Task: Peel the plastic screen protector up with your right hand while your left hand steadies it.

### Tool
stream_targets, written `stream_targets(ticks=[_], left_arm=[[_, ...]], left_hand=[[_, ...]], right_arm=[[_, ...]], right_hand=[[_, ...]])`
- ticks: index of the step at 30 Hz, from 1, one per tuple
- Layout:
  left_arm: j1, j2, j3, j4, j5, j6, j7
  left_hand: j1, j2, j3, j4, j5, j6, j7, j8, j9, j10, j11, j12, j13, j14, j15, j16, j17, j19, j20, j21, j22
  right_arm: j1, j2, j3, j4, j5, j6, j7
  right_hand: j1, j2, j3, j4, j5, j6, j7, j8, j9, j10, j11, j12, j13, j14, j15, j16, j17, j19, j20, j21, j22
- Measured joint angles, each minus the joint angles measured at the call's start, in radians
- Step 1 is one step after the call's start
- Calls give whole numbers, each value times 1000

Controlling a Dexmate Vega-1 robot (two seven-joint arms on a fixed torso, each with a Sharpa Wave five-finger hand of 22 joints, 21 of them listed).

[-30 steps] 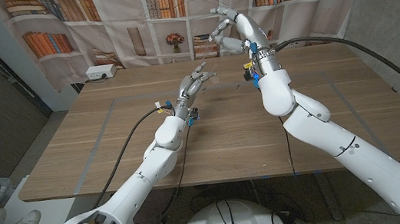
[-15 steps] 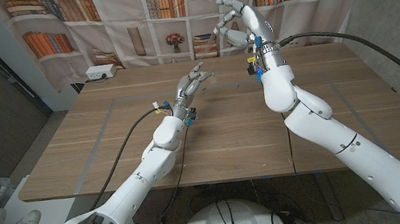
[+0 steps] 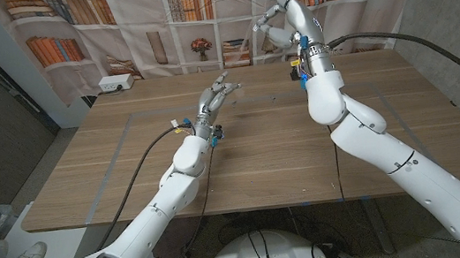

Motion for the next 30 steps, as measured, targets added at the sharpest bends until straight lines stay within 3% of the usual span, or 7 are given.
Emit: stream_targets(ticks=[11, 30], left_arm=[[72, 49, -40, -81, -6, 0, 31], [137, 78, -90, -160, -29, -34, 49]], left_hand=[[3, 3, -4, 4, -2, 0, 0, 15, 14, 0, 0, 0, 0, 0, 0, 0, 5, 0, 0, 0, 0], [12, -7, -7, 7, -3, -1, 1, 37, 32, -18, 8, 0, 0, 0, 0, 0, 5, 7, -7, 8, 0]], right_arm=[[16, 10, -2, -11, -19, -78, -3], [39, 31, -34, 14, -56, -174, -33]], right_hand=[[0, 0, 0, 0, 0, 0, 0, 0, 0, 0, 0, -4, 0, 5, 5, 0, 5, 0, 0, 0, 0], [0, 0, 0, 0, 7, 0, 0, 0, 0, 2, 2, -4, 0, 9, 1, 0, 5, 0, 0, 0, 0]])
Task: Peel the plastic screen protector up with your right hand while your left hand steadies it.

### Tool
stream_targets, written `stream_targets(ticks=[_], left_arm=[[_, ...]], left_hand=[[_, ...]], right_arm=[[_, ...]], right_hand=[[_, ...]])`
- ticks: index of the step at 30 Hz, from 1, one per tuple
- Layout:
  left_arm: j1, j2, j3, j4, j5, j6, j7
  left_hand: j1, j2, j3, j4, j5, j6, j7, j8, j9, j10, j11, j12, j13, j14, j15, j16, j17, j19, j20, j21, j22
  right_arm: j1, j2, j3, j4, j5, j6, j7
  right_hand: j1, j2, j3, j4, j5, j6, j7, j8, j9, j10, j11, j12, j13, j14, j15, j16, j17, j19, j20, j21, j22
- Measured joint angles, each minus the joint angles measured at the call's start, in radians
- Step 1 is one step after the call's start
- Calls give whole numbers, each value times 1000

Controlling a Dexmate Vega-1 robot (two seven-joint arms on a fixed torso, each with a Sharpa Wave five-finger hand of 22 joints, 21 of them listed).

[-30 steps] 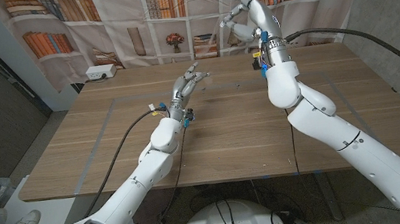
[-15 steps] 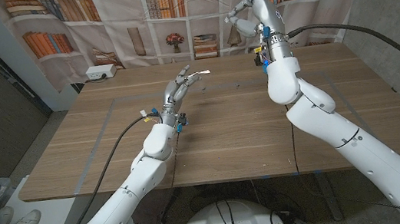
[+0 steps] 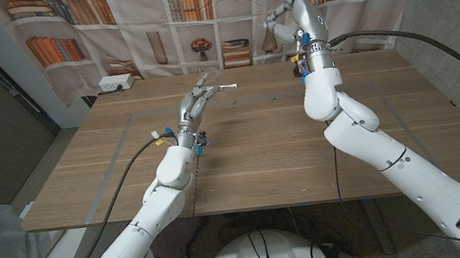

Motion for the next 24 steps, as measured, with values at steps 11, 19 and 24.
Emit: stream_targets(ticks=[11, 19, 24], left_arm=[[13, -20, -6, -23, 20, -2, 41], [27, -20, -11, -44, 42, 20, 78], [31, -21, -13, -46, 47, 21, 86]], left_hand=[[0, 0, -3, 3, 0, 1, 3, 8, 10, -2, 0, -7, 0, 0, 0, 0, 0, 0, 0, 0, 0], [0, 0, -3, 3, 0, 2, 2, 10, 14, -2, 0, -7, 0, 0, 0, 0, 0, 0, 0, 0, 0], [0, 0, -3, 3, 0, 2, 2, 16, 14, -2, 0, -7, -2, 0, 0, 0, 0, 0, 0, 0, 0]], right_arm=[[10, -15, -3, 34, 32, 0, 13], [8, -25, 6, 53, 61, 13, 12], [8, -28, 6, 65, 76, 21, 10]], right_hand=[[-4, -4, 0, 0, 0, 0, 0, 0, 0, 0, 0, 0, 0, 0, 0, 0, 0, 0, 0, 0, 0], [-4, -4, 0, 0, 0, 0, 0, 0, 0, 0, 0, -4, 6, 0, 0, 0, 0, 0, 0, 0, 0], [-4, -4, 0, 0, 7, 0, 0, 0, 0, 0, 0, -4, 6, 3, -3, 0, 0, 4, -4, 0, 0]])
